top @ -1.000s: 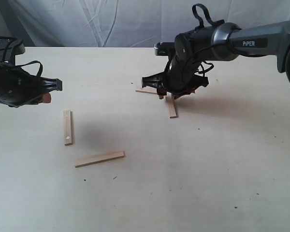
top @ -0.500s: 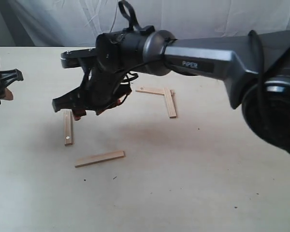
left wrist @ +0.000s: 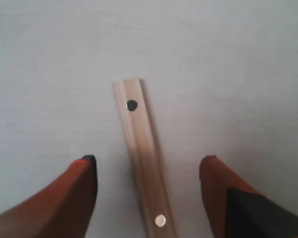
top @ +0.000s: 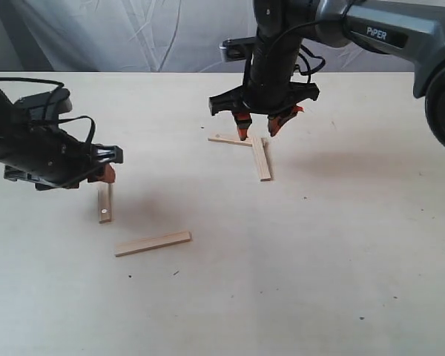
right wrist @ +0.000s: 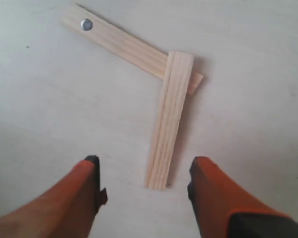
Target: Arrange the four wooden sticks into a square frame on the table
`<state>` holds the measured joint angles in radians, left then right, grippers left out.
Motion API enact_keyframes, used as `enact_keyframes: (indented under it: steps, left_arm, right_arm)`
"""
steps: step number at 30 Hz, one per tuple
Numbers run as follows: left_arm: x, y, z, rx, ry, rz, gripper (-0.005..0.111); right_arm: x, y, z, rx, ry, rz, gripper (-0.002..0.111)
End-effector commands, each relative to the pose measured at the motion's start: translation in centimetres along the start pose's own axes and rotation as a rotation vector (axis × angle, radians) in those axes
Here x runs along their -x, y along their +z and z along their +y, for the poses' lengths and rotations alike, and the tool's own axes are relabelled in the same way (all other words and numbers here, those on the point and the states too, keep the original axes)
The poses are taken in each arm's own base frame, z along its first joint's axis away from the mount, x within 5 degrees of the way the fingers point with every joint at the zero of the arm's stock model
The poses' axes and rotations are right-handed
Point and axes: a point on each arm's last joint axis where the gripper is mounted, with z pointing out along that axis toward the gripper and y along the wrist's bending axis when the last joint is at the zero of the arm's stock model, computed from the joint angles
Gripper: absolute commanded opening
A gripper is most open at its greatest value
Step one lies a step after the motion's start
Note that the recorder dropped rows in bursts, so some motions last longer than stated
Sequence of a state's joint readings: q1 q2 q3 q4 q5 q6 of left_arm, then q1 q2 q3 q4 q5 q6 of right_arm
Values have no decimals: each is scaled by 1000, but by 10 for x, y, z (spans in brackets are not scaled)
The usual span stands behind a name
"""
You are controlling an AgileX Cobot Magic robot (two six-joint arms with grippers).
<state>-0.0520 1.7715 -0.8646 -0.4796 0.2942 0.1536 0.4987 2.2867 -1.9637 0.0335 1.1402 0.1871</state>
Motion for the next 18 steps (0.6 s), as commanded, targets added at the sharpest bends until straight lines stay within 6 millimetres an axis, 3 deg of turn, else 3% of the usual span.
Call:
enact_keyframes:
  steps: [1, 7, 10, 14, 18]
  left_arm:
    - [-6, 22, 3, 25, 3, 26, 60]
    - [-16, 42, 10, 48, 1, 90, 55]
    - [-18, 44, 11, 55, 23, 103, 35]
    - [-16, 43, 12, 63, 73, 98, 0]
    - [-9, 41, 8, 55, 82, 84, 0]
  right_arm:
    - [3, -8, -7, -1, -1, -19, 53]
    - [6, -8, -6, 7, -4, -52, 53]
    - [6, -8, -8, 7, -4, -56, 53]
    - [7, -8, -8, 5, -13, -58, 53]
    - [7, -8, -8, 5, -16, -58, 53]
